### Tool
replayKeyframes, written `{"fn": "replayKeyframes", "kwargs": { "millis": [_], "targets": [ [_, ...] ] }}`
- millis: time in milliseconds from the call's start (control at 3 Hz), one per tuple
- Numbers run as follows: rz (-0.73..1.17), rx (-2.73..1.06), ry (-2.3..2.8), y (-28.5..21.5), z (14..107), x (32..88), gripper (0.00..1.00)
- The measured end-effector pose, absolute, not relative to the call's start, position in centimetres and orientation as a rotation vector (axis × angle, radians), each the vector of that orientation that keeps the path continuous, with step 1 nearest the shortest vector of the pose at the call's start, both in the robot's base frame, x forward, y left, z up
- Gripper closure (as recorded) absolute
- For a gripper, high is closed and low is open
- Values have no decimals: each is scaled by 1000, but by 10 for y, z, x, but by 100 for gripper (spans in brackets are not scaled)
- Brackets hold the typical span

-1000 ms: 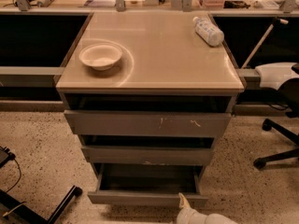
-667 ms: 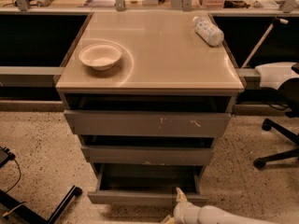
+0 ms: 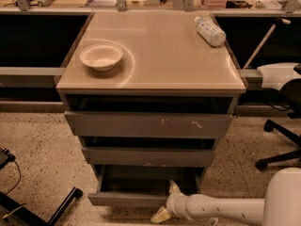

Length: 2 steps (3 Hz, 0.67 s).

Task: Open bottom drawer

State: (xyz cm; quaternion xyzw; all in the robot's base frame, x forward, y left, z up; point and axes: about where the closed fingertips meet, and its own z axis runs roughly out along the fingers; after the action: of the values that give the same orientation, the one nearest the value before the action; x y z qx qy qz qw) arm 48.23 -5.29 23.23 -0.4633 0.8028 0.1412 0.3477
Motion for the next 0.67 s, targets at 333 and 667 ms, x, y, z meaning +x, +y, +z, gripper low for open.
{"fn": "replayKeyframes", "kwargs": {
  "millis": [333, 667],
  "targets": [
    [372, -1211, 2080, -52, 231, 479, 0],
    [404, -1210, 2140, -51, 200, 481, 0]
  ]
}}
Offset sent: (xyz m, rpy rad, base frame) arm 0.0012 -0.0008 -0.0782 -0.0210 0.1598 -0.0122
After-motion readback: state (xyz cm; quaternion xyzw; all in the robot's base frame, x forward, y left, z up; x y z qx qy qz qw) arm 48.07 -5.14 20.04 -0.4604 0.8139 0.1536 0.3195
